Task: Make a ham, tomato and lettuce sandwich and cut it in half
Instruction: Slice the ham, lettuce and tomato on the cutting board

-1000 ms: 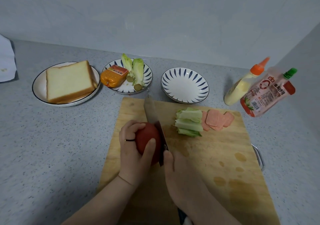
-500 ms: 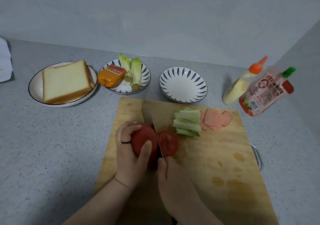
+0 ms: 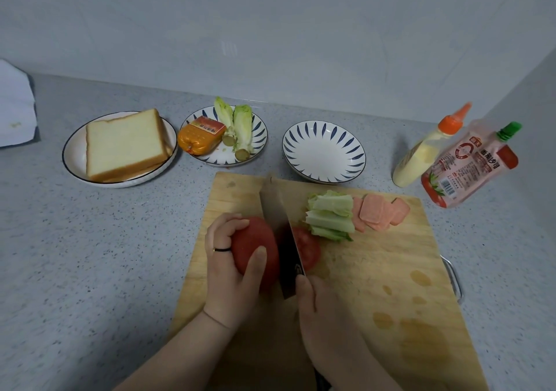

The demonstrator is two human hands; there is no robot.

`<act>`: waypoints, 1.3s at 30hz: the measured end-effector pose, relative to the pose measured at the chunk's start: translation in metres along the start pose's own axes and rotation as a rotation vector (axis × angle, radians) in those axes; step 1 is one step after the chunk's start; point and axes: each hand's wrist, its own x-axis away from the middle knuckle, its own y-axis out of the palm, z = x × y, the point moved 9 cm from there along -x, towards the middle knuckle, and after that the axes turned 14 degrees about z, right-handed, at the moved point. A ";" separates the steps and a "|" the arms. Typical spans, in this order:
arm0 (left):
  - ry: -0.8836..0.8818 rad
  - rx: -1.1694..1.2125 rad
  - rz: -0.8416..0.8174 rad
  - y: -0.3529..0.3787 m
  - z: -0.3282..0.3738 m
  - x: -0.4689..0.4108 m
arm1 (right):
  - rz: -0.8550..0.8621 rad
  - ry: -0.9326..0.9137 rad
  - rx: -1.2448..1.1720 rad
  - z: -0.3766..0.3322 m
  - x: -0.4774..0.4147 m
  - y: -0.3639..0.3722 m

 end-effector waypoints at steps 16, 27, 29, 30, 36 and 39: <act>0.041 0.029 0.005 -0.002 0.001 0.001 | -0.012 -0.019 -0.199 -0.044 0.018 -0.045; 0.046 0.043 0.001 -0.002 0.001 0.001 | -0.044 0.009 -0.190 -0.049 0.023 -0.043; 0.053 0.045 0.002 -0.002 0.001 0.001 | -0.041 -0.005 -0.176 -0.052 0.023 -0.044; 0.056 0.045 0.003 -0.002 0.000 0.001 | -0.041 -0.014 -0.167 -0.053 0.023 -0.044; 0.059 0.030 0.009 -0.002 0.000 0.001 | -0.060 -0.013 -0.131 -0.054 0.022 -0.041; 0.060 0.033 0.010 -0.003 0.000 0.000 | -0.076 0.011 -0.155 -0.054 0.022 -0.041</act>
